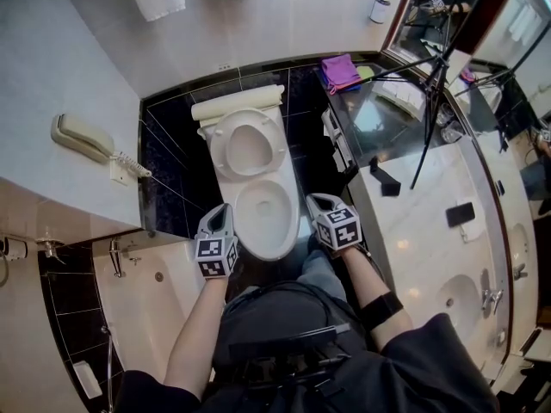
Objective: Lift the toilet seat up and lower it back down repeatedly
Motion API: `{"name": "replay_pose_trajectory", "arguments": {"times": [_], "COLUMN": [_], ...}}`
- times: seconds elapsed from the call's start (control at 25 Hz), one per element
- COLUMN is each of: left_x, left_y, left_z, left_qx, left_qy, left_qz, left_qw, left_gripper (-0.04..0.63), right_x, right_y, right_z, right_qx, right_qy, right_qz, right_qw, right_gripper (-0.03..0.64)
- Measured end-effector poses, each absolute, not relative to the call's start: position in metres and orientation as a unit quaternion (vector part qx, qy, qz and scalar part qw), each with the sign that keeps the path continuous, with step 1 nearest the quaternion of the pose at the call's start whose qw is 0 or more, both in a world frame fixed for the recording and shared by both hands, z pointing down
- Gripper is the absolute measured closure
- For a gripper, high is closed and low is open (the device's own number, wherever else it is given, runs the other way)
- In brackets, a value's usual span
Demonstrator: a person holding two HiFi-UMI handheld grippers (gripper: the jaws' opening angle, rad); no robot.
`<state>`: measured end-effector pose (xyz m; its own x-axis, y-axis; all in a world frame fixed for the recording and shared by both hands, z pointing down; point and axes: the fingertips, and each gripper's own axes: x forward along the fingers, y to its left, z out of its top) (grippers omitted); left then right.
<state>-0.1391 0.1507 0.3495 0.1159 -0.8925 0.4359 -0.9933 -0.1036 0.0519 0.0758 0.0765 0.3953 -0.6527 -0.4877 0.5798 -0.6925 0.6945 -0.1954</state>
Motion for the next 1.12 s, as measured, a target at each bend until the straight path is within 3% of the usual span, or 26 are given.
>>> {"name": "replay_pose_trajectory", "arguments": {"times": [0.52, 0.84, 1.12], "left_x": [-0.145, -0.157, -0.165], "left_y": [0.135, 0.105, 0.06], "left_z": [0.352, 0.361, 0.374], "left_qx": [0.718, 0.707, 0.693], "left_qy": [-0.657, -0.667, -0.681], "left_qz": [0.16, 0.166, 0.168], "left_qw": [0.165, 0.168, 0.17], "left_gripper": [0.595, 0.595, 0.595], "right_x": [0.072, 0.049, 0.017], "right_y": [0.046, -0.002, -0.079], "right_z": [0.388, 0.396, 0.402], "right_qx": [0.346, 0.315, 0.279], "right_qy": [-0.882, -0.885, -0.888], "right_qz": [0.141, 0.087, 0.005], "right_qw": [0.289, 0.331, 0.365], "right_gripper": [0.59, 0.468, 0.42]}}
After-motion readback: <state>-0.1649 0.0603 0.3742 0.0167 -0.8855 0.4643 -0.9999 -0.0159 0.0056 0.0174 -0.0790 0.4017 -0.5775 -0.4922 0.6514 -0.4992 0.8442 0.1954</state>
